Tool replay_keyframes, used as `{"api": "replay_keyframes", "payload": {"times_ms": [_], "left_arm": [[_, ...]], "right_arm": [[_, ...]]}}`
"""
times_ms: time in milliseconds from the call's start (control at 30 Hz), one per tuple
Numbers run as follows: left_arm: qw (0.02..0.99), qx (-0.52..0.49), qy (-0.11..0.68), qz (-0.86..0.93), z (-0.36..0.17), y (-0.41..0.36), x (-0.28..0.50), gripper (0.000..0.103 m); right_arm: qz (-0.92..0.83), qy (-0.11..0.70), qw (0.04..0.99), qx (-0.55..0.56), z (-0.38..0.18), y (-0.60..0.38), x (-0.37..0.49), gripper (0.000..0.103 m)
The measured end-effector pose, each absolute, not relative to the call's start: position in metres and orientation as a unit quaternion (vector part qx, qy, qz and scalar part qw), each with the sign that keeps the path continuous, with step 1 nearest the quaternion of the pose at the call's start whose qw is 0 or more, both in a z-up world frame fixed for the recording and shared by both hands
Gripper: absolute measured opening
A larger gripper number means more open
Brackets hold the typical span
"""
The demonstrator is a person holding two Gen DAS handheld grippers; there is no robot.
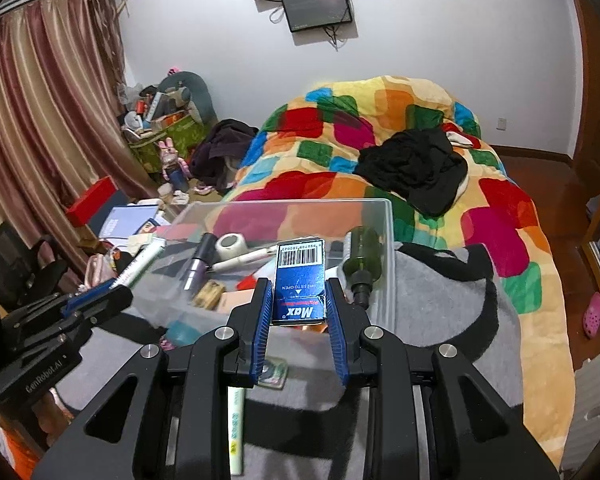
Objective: Organize objects
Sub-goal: 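Carry the card box and ointment tube into the clear box and open both grippers, then grasp the white-green roll-on tube with the right gripper while the left grasps the teal tape roll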
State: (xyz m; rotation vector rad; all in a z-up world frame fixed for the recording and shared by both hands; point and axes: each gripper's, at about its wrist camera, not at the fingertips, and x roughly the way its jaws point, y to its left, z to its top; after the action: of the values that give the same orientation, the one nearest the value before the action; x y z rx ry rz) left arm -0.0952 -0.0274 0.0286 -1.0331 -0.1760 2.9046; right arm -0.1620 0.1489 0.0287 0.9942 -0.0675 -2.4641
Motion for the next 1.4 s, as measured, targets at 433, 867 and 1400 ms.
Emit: {"api": "replay_keyframes", "payload": {"times_ms": [433, 867, 1400], "left_arm": [[0.016, -0.373, -0.066, 0.925, 0.012, -0.034, -0.140, 0.014], [0.024, -0.381, -0.053, 0.923, 0.008, -0.025, -0.145, 0.015], [0.007, -0.333, -0.039, 0.942, 0.039, -0.031, -0.110, 0.065]], "right_arm": [[-0.885, -0.013, 0.232, 0.403, 0.002, 0.133, -0.196, 0.024], [-0.879, 0.015, 0.232, 0.416, -0.010, 0.119, -0.198, 0.025], [-0.899, 0.036, 0.242, 0.364, 0.023, 0.125, -0.160, 0.059]]}}
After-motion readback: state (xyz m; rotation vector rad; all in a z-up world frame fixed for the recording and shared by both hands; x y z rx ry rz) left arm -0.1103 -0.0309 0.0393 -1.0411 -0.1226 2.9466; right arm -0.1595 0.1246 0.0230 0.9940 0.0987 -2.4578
